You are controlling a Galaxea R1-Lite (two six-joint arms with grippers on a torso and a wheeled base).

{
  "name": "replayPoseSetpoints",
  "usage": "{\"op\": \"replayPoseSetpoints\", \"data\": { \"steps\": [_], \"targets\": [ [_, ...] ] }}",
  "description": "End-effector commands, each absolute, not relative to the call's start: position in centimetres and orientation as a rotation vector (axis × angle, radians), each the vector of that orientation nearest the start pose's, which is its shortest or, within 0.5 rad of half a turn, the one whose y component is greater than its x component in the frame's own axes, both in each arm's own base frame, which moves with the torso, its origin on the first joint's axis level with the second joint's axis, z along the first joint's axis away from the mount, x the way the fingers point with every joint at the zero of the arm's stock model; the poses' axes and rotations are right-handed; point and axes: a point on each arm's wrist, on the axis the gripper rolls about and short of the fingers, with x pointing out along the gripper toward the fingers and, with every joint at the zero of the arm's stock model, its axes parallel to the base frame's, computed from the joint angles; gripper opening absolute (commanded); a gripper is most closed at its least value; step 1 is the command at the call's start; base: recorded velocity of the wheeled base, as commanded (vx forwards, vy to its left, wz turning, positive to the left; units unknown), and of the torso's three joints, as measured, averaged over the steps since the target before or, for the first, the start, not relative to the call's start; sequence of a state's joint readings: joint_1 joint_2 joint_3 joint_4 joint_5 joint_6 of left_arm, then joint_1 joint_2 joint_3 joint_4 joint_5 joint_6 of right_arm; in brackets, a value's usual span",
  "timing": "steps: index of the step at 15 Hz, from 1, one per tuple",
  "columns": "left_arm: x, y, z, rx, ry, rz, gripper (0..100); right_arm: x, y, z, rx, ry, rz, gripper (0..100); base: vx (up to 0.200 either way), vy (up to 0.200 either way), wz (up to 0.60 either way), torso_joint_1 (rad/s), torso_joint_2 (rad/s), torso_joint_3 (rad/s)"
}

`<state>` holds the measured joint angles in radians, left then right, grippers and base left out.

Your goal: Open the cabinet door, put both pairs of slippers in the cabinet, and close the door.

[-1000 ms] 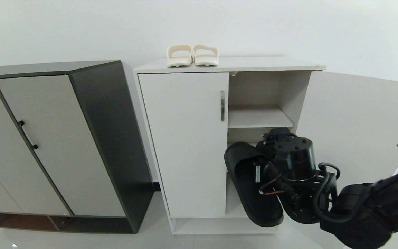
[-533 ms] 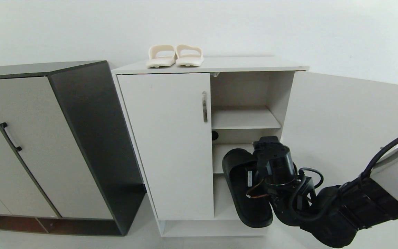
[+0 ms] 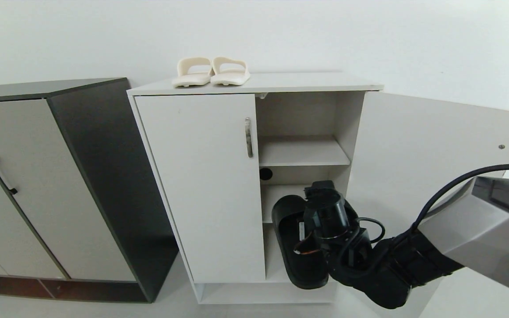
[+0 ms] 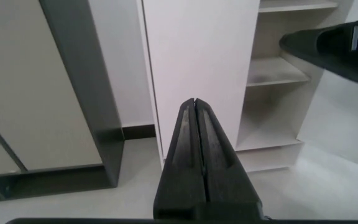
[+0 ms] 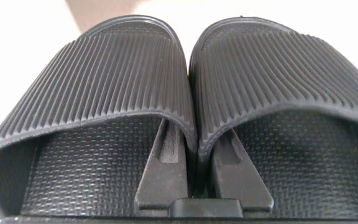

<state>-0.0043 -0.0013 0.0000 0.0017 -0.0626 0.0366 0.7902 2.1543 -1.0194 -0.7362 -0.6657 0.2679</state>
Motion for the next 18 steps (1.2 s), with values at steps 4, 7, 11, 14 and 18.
{"op": "replayPoseSetpoints", "data": {
  "steps": [4, 7, 11, 14, 18],
  "targets": [
    [-2.3, -0.1, 7.5, 0.038, 0.002, -0.068, 0, 30.7, 28.4, 6.2, -0.001, 0.330, 0.069, 0, 0.000, 0.000, 0.00, 0.000, 0.00, 0.000],
    [-2.3, -0.1, 7.5, 0.037, 0.002, -0.068, 0, 30.8, 28.5, 5.4, 0.020, 0.347, 0.065, 0, 0.000, 0.000, 0.00, 0.001, 0.01, -0.128],
    [-2.3, -0.1, 7.5, 0.037, 0.002, -0.068, 0, 30.9, 28.6, 4.5, 0.016, 0.360, 0.060, 0, 0.000, 0.000, 0.00, 0.001, 0.00, -0.195],
    [-2.3, -0.1, 7.5, 0.035, 0.002, -0.068, 0, 31.4, 28.1, 4.2, 0.038, 0.369, 0.050, 0, 0.000, 0.000, 0.00, 0.004, 0.00, -0.199],
    [-2.3, -0.1, 7.5, 0.031, 0.002, -0.066, 0, 31.5, 28.1, 4.2, 0.060, 0.352, 0.041, 0, 0.000, 0.000, 0.00, 0.007, 0.01, -0.194]
  ]
}}
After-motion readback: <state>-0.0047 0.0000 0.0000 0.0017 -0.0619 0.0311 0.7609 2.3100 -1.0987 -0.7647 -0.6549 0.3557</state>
